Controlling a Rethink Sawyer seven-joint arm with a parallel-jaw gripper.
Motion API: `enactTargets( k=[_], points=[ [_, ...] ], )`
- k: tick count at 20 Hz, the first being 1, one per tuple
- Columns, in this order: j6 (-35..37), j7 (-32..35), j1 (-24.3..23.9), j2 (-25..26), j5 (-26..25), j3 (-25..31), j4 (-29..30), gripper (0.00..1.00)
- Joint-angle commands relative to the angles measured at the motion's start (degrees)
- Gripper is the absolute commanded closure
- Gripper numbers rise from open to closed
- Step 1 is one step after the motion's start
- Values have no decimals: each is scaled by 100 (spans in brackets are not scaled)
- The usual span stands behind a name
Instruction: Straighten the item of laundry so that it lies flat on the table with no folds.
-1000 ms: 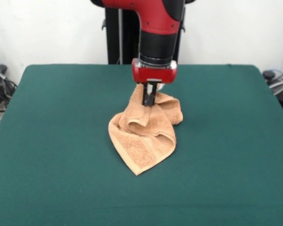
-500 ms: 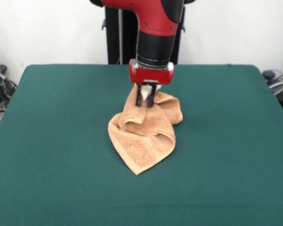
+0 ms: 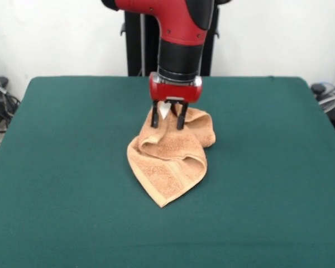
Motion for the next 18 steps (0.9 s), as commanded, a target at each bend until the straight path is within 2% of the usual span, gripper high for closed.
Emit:
enactTargets(
  k=[1, 5, 12, 13, 18],
  points=[
    [36, 408, -147, 299, -354, -5, -452, 0],
    [42, 304, -313, 376, -489, 69, -564, 0],
    [205, 327, -123, 487, -594, -129, -775, 0],
    [168, 328, -193, 469, -662, -67, -752, 100],
    [138, 341, -338, 456, -710, 153, -745, 100]
  ],
)
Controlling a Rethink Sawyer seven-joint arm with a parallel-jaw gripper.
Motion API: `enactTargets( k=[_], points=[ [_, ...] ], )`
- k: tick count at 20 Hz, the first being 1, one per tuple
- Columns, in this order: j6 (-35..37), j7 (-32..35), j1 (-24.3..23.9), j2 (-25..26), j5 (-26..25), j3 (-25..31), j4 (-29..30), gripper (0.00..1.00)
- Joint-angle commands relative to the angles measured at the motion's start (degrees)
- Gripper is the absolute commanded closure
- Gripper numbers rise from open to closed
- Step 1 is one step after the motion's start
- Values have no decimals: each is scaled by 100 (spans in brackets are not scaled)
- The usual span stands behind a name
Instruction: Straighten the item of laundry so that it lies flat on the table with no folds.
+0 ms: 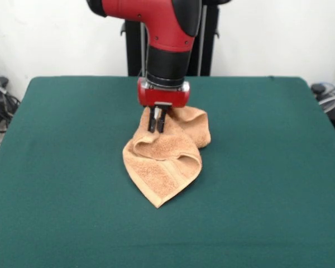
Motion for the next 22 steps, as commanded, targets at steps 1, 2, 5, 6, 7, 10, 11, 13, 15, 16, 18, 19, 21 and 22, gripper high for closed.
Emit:
enactTargets(
  k=[1, 2, 5, 6, 7, 10, 11, 13, 15, 16, 18, 19, 21, 22],
  points=[
    [144, 369, -141, 307, -276, 178, -505, 100],
    [87, 404, -158, 342, -286, 210, -511, 100],
    [52, 454, -119, 363, -283, 211, -532, 100],
    [27, 471, -98, 359, -278, 207, -527, 100],
    [32, 477, -82, 353, -271, 202, -527, 100],
    [49, 499, -26, 327, -241, 194, -526, 100],
    [51, 506, -11, 329, -235, 181, -531, 100],
    [92, 464, -35, 295, -258, 204, -532, 100],
    [59, 299, -216, 269, -446, 290, -500, 100],
    [35, 136, -462, 292, -640, 381, -477, 100],
    [98, -184, -976, 306, -983, 686, -503, 100],
    [159, -390, -1295, 306, -1194, 894, -527, 100],
    [530, -836, -1867, 197, -1549, 1326, -587, 100],
    [742, -1011, -2044, 106, -1655, 1480, -608, 100]
  ],
)
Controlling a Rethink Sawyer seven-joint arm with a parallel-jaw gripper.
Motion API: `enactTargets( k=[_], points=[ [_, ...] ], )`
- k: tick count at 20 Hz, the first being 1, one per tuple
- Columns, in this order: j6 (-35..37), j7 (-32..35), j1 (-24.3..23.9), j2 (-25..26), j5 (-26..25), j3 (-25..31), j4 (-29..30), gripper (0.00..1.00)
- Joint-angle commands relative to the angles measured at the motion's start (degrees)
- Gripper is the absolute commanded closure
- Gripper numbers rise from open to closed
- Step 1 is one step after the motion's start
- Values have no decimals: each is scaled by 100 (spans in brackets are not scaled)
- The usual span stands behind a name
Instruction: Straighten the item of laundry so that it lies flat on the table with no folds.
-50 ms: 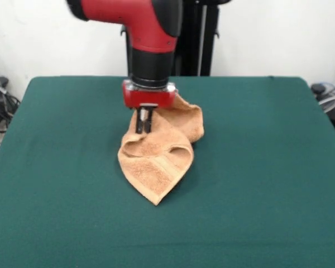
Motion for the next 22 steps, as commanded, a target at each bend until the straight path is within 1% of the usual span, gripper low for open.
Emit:
enactTargets(
  k=[1, 2, 4, 8, 12, 16, 22],
  points=[
    [892, -1186, -1128, 36, -815, 981, -589, 100],
    [1092, -1358, -1246, -69, -892, 1085, -604, 100],
    [1335, -1492, -1464, -187, -1057, 1305, -591, 100],
    [1814, -1767, -1989, -231, -1261, 1788, -598, 100],
    [2028, -1833, -2233, -230, -1523, 2059, -678, 100],
    [2061, -1721, -2273, -245, -1696, 2162, -705, 100],
    [2137, -1449, -2024, -449, -1724, 2040, -674, 100]
  ],
)
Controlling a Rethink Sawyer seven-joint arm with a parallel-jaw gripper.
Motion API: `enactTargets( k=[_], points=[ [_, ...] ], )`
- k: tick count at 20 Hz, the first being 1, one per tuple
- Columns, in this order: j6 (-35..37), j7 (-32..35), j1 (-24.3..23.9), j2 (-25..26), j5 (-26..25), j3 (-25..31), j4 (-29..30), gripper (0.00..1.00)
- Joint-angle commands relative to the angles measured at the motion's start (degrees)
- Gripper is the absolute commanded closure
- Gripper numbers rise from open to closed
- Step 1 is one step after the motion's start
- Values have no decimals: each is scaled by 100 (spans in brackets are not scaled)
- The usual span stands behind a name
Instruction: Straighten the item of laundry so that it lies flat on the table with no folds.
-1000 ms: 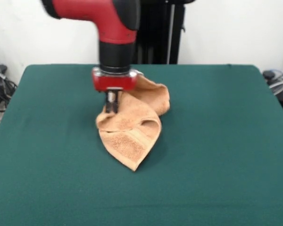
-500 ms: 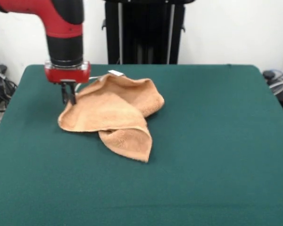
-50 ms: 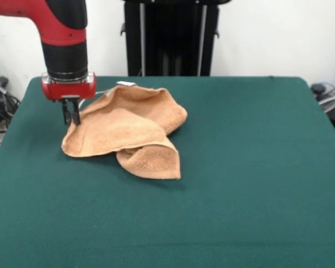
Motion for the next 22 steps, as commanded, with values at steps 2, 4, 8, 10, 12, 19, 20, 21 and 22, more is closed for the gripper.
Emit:
enactTargets(
  k=[2, 4, 8, 10, 12, 19, 20, 21, 22],
  points=[
    [492, -710, 419, -327, -394, 500, -306, 100],
    [530, -728, 502, -384, -459, 426, -375, 100],
    [537, -1140, 289, -374, -605, 550, -594, 100],
    [553, -1407, 72, -405, -629, 757, -663, 100],
    [755, -1975, -451, -317, -412, 1405, -712, 100],
    [1495, -2598, -416, 200, -303, 1998, -1954, 100],
    [1700, -2585, -316, 154, -227, 1960, -2080, 100],
    [1803, -2550, -248, 113, -189, 1921, -2134, 100],
    [1906, -2505, -151, 55, -156, 1862, -2191, 100]
  ],
)
